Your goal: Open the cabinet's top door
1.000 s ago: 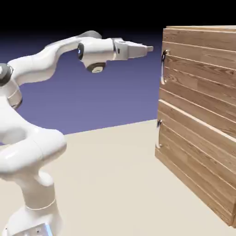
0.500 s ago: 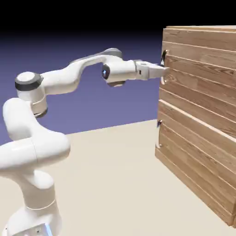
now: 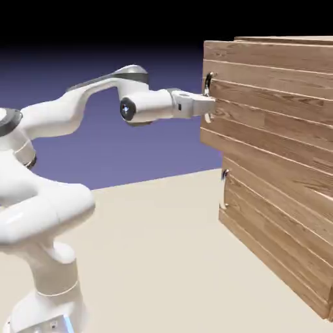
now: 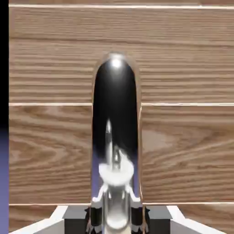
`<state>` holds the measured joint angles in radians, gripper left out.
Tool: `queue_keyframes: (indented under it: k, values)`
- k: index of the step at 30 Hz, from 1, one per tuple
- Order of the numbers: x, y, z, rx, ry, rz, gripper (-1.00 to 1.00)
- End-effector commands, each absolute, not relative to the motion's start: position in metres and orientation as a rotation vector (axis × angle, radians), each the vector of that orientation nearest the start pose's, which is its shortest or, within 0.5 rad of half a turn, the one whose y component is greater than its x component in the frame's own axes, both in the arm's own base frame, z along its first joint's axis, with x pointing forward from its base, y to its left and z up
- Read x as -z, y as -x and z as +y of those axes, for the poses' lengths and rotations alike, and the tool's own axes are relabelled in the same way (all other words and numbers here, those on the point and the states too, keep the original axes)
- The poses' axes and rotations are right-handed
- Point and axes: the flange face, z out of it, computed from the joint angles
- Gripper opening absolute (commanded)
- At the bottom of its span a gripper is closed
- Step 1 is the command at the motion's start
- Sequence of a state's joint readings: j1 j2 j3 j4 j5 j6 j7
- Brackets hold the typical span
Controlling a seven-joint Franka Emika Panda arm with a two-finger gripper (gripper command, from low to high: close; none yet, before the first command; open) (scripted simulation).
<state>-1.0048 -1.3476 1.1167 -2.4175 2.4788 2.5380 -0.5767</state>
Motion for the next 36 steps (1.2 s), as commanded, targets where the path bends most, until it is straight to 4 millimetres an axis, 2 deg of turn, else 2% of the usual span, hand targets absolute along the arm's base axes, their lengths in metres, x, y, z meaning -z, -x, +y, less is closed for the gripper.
queue_keyframes:
  k: [1, 10, 16, 24, 36]
  values:
    - [-0.54, -0.395, 0.163, 1.591, 1.766, 0.484, -1.0]
    - [-0.54, -0.312, 0.102, 1.453, 1.756, 0.299, -1.0]
    - [-0.54, -0.271, 0.061, 1.372, 1.745, 0.196, -1.0]
    - [-0.54, -0.234, 0.013, 1.288, 1.728, 0.093, -1.0]
    - [-0.54, -0.192, -0.059, 1.17, 1.7, -0.045, -1.0]
